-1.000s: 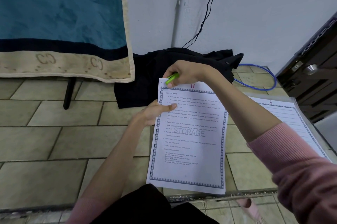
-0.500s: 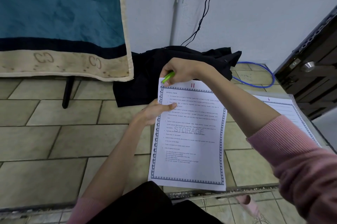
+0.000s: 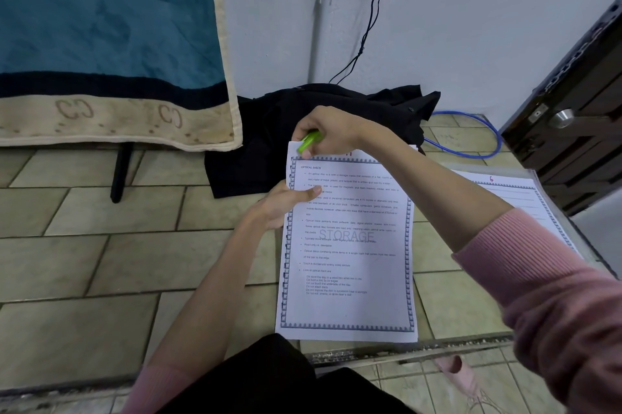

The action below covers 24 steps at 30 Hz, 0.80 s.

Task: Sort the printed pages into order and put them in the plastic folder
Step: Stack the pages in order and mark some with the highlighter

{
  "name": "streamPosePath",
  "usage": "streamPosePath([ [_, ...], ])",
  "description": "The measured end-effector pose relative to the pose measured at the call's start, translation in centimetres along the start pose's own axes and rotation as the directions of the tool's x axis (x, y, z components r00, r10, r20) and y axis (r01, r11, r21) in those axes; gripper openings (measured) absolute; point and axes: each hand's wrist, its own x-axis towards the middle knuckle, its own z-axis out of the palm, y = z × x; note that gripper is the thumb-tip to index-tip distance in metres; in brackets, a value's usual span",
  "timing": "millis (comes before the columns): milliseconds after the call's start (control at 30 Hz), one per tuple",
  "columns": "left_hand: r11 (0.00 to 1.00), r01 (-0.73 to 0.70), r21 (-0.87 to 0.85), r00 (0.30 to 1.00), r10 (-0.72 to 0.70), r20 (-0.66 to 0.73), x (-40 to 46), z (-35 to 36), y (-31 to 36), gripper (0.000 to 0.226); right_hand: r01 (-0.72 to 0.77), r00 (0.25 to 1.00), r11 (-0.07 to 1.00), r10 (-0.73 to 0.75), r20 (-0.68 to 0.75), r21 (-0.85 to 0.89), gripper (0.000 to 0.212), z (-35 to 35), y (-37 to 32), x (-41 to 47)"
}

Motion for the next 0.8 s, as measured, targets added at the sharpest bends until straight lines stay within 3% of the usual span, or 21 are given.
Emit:
streamPosePath([
  [567, 1.000, -0.005, 0.014, 1.000, 0.005, 0.005, -0.1, 0.8, 0.1, 0.026, -0.014, 1.000, 1.000, 0.015, 0.021, -0.022, 0.011, 0.1, 1.0, 0.4],
  [800, 0.999, 0.000, 0.032, 1.000, 0.000, 0.014, -0.4, 0.6, 0.0, 0.031, -0.051, 0.993, 0.992, 0.039, 0.109, 0.115, 0.023, -0.6, 1.9, 0.0],
])
